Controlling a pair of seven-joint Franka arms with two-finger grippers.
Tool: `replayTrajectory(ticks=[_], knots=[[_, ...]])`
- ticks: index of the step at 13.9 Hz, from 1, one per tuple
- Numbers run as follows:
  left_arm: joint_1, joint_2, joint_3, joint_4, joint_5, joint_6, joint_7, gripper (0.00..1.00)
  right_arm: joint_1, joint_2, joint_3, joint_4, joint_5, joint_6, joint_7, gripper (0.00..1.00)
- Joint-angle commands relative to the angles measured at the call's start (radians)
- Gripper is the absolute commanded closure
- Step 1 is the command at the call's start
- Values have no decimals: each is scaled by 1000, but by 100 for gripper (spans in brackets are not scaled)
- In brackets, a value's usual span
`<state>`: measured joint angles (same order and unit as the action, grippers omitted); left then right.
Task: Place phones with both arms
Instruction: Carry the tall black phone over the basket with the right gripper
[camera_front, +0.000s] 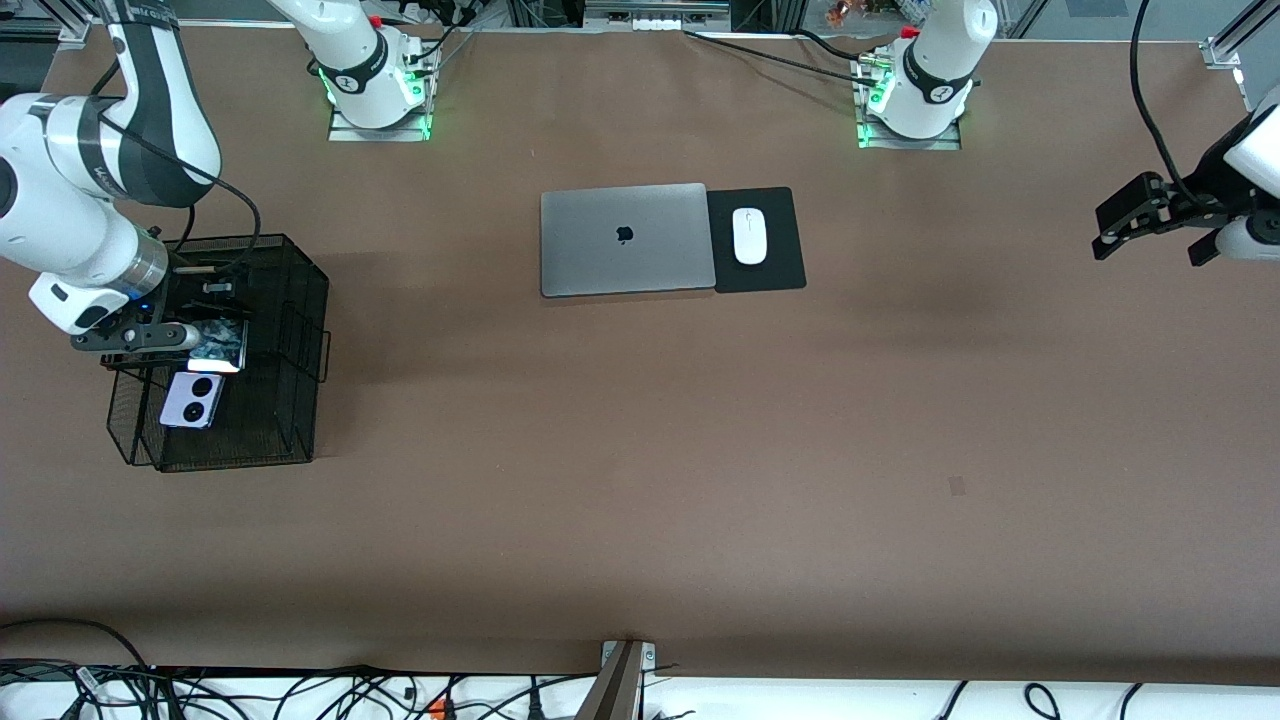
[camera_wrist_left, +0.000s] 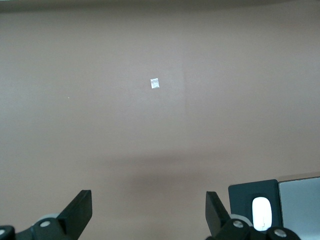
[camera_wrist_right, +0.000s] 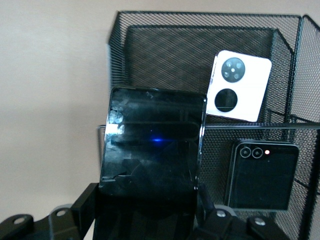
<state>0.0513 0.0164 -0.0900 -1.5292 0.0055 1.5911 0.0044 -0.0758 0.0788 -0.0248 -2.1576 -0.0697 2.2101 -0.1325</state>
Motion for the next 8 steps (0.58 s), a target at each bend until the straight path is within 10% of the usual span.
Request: replayTrajectory(ticks=[1, 8], knots=[[-1, 10, -4, 6, -13, 9, 5, 0, -25, -57, 11, -100, -15, 82, -13, 77], [-13, 34, -19, 27, -2, 9, 0, 0, -32, -77, 9, -125, -13, 76, -12, 77]])
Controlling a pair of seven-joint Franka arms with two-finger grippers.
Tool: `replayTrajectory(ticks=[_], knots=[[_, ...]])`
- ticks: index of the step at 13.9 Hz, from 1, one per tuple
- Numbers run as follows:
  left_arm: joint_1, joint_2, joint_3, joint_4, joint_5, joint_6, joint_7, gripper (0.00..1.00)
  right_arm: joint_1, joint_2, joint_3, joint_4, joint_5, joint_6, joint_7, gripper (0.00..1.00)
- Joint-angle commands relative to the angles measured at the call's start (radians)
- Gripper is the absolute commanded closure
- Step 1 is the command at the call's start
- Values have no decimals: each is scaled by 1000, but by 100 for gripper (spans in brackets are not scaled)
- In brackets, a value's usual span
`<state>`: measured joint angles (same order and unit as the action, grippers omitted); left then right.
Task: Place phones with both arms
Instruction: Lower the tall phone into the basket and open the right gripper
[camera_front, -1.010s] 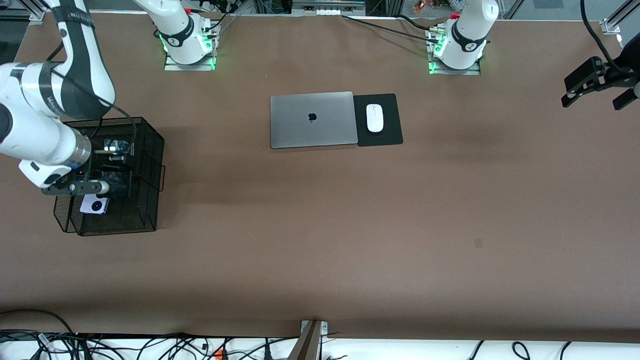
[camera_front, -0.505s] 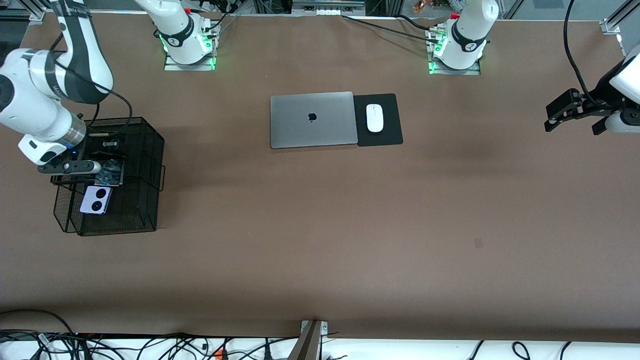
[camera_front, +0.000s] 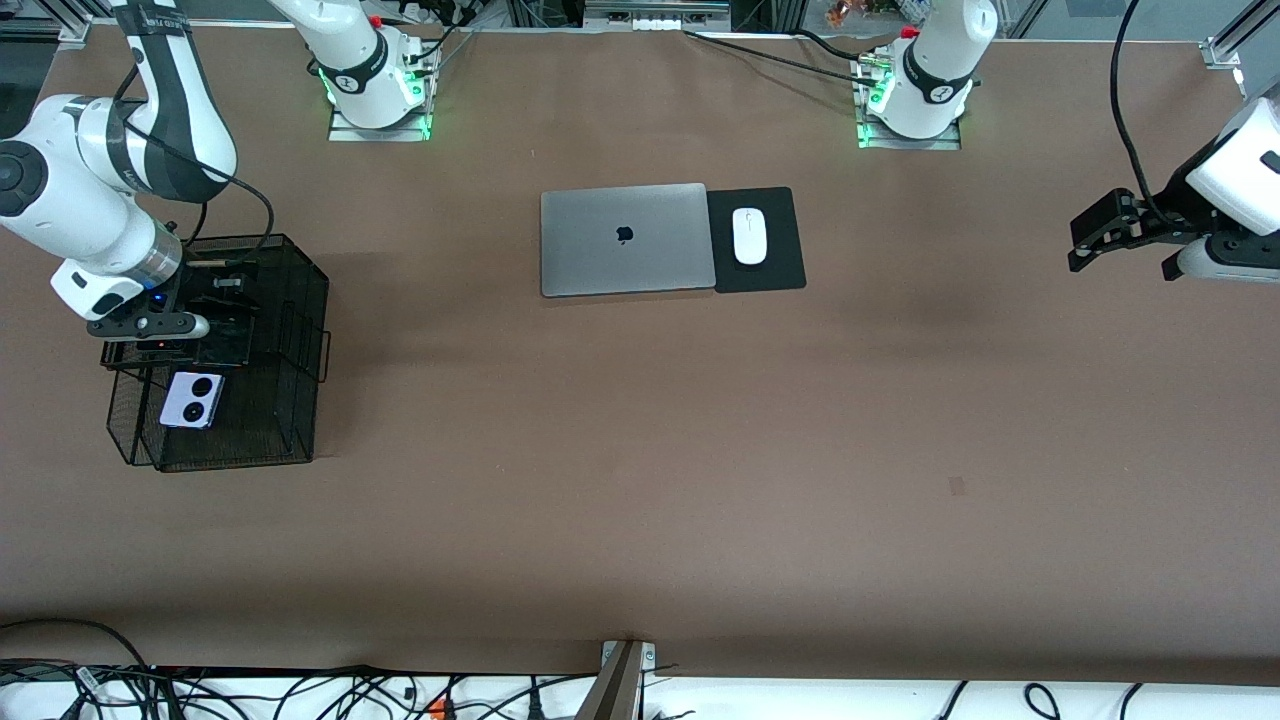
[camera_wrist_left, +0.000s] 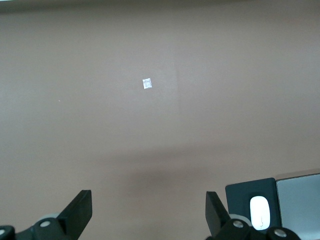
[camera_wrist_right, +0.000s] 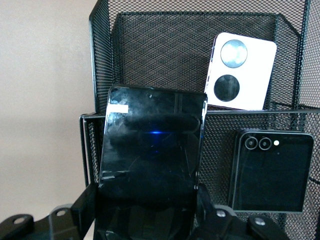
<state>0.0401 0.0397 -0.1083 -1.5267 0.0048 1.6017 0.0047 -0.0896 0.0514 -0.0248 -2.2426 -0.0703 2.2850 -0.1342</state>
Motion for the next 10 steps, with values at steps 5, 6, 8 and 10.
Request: replayTrajectory(ticks=[5, 6, 8, 10], knots=[[3, 3, -1, 23, -13, -13, -3, 0, -24, -68, 9, -52, -13, -35, -4, 77], [3, 5, -1, 23, -13, -14, -5, 0, -30, -68, 9, -57, -13, -35, -4, 77], [7, 5, -1, 23, -13, -14, -5, 0, -33, -67, 9, -66, -13, -32, -5, 77], [10, 5, 1, 23, -13, -14, -2, 0, -38, -64, 8, -78, -13, -25, -5, 77]])
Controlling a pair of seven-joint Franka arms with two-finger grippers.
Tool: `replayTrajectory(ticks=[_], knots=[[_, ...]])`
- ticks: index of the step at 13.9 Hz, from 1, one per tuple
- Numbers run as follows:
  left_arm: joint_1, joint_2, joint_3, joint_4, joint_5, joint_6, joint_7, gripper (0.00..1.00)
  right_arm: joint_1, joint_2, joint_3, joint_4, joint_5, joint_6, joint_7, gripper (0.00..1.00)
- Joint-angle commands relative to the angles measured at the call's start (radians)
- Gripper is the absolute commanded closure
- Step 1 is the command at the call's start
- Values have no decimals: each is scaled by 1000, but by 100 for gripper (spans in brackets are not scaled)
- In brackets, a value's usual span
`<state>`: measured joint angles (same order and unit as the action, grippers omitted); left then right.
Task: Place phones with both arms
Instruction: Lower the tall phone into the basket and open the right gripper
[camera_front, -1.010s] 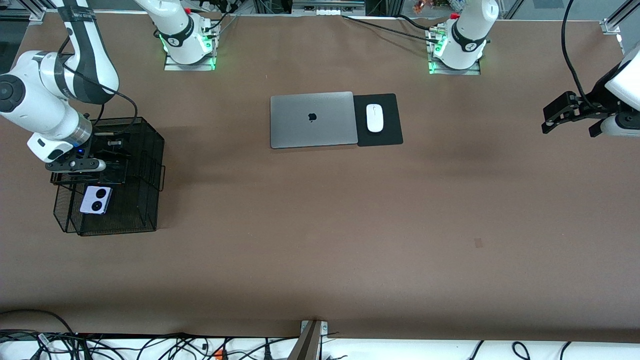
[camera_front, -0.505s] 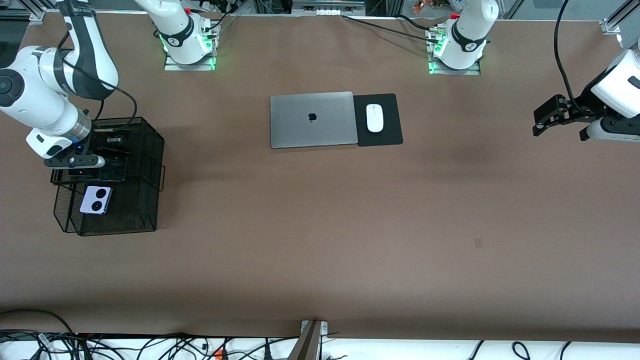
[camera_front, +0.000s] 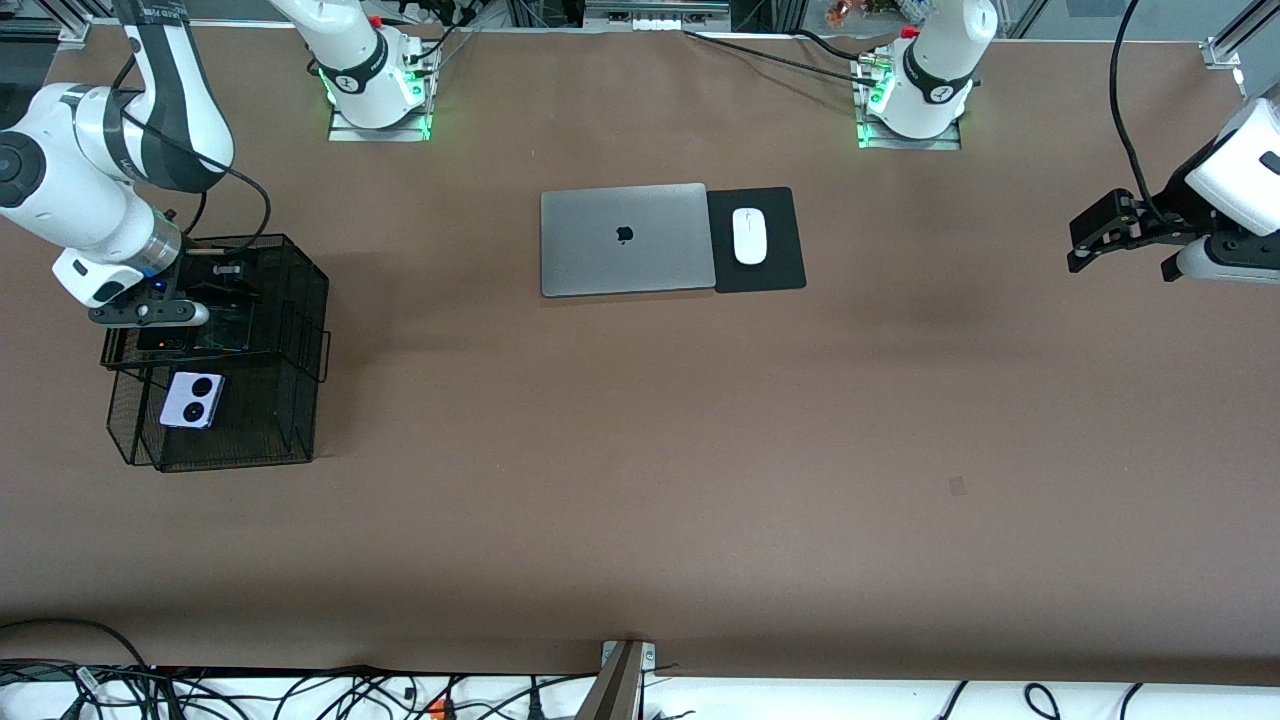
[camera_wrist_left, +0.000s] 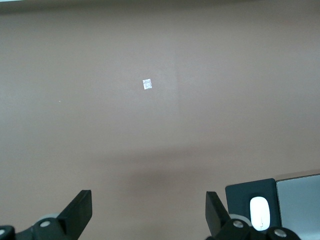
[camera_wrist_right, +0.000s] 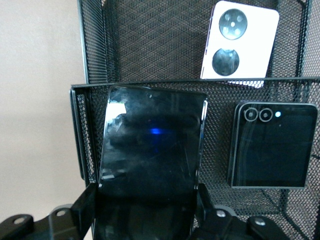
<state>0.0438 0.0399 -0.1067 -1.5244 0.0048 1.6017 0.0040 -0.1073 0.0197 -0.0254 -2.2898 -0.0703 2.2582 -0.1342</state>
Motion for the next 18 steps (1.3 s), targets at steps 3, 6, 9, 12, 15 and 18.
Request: replayTrajectory(ticks=[3, 6, 9, 12, 15, 18], knots=[[8, 3, 1, 21, -11, -14, -1, 0, -25, -24, 10, -36, -13, 11, -5, 77], [8, 5, -1, 21, -9, -34, -4, 0, -28, -3, 9, -34, -13, 35, -8, 76], [8, 3, 7, 21, -9, -40, 5, 0, -31, 28, 9, -31, -9, 46, -7, 71], [8, 3, 9, 21, -9, -42, 7, 0, -31, 39, 9, -28, -8, 47, -2, 50], [10, 3, 9, 21, -9, -42, 8, 0, -31, 39, 9, -25, -8, 47, 1, 6], [8, 3, 9, 21, -9, -43, 8, 0, -31, 36, 9, -10, -6, 37, 4, 0]])
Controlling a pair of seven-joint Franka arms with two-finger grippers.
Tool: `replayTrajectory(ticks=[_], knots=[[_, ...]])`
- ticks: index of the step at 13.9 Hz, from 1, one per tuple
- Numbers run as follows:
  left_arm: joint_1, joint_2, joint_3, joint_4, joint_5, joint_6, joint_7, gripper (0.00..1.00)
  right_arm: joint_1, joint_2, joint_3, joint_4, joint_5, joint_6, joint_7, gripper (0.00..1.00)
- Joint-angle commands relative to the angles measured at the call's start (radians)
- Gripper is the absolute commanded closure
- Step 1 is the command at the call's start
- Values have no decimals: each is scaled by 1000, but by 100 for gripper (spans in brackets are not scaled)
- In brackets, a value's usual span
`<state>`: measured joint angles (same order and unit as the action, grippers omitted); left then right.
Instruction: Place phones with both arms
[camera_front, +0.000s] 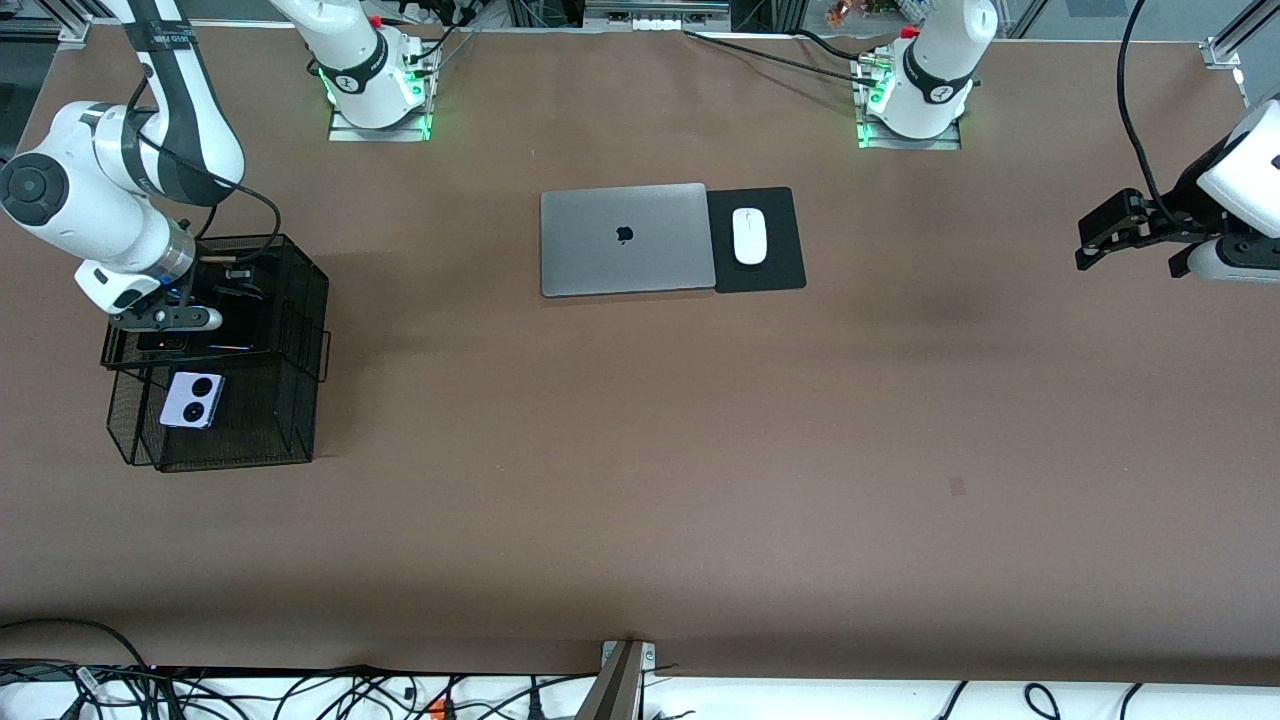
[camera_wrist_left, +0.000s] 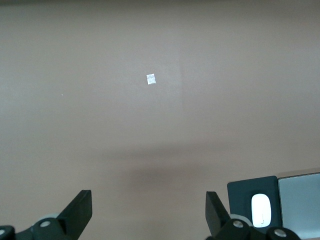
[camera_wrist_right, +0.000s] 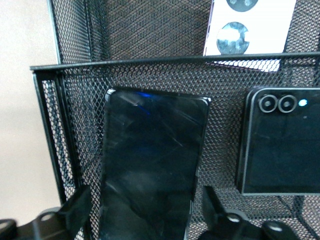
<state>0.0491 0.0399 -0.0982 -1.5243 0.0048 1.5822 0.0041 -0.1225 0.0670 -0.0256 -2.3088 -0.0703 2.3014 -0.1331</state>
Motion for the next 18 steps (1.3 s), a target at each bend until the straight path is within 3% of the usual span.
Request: replayTrajectory(ticks=[1, 3, 7, 11, 14, 18], knots=[[5, 3, 0, 21, -9, -24, 8, 0, -16, -13, 9, 23, -8, -8, 1, 0], [5, 2, 2, 21, -9, -24, 10, 0, -16, -16, 10, 93, -8, -64, -6, 0], [5, 2, 2, 21, -9, -30, 10, 0, -14, 2, 29, 355, 12, -373, 4, 0], [5, 2, 2, 21, -9, -30, 10, 0, -13, 10, 124, 547, 73, -551, 172, 0], [5, 2, 2, 21, -9, -28, 11, 0, -6, 10, 138, 681, 108, -669, 248, 0], [5, 3, 2, 21, -11, -28, 11, 0, 26, -24, 124, 752, 119, -721, 256, 0]])
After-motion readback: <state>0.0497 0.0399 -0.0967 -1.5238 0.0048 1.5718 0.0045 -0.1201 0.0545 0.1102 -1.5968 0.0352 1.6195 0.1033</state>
